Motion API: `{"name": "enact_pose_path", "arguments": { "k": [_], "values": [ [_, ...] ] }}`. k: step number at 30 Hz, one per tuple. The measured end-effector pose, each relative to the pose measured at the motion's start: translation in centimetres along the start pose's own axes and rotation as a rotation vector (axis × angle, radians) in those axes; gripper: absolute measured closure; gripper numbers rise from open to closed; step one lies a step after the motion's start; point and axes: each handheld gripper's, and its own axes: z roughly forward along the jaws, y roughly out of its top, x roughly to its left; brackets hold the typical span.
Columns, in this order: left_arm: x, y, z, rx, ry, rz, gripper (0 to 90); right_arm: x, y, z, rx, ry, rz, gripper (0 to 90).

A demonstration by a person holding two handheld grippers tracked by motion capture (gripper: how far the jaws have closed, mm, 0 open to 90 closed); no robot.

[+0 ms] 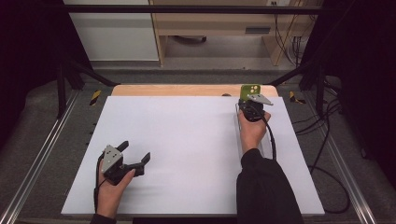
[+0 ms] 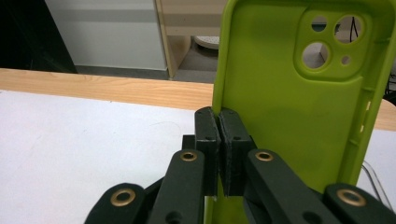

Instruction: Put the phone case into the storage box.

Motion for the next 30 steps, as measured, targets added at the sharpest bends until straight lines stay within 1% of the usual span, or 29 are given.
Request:
{"name": "enact_pose_path", "arguments": {
  "k": [8, 10, 30],
  "values": [
    [0.03, -0.01, -0.01, 0.0, 0.0, -0.001, 3.6, -0.15, -0.21, 0.39, -0.005, -0.002, 0.012, 87.8],
    [-0.01, -0.02, 0.02, 0.0, 0.0, -0.005, 3.7, -0.2, -0.28, 0.47, -0.003, -0.001, 0.012, 87.8],
    [-0.03, -0.02, 0.04, 0.003, -0.002, -0.001, 3.7, -0.35, -0.46, 0.73, 0.005, 0.01, 0.015, 87.8]
  ]
}}
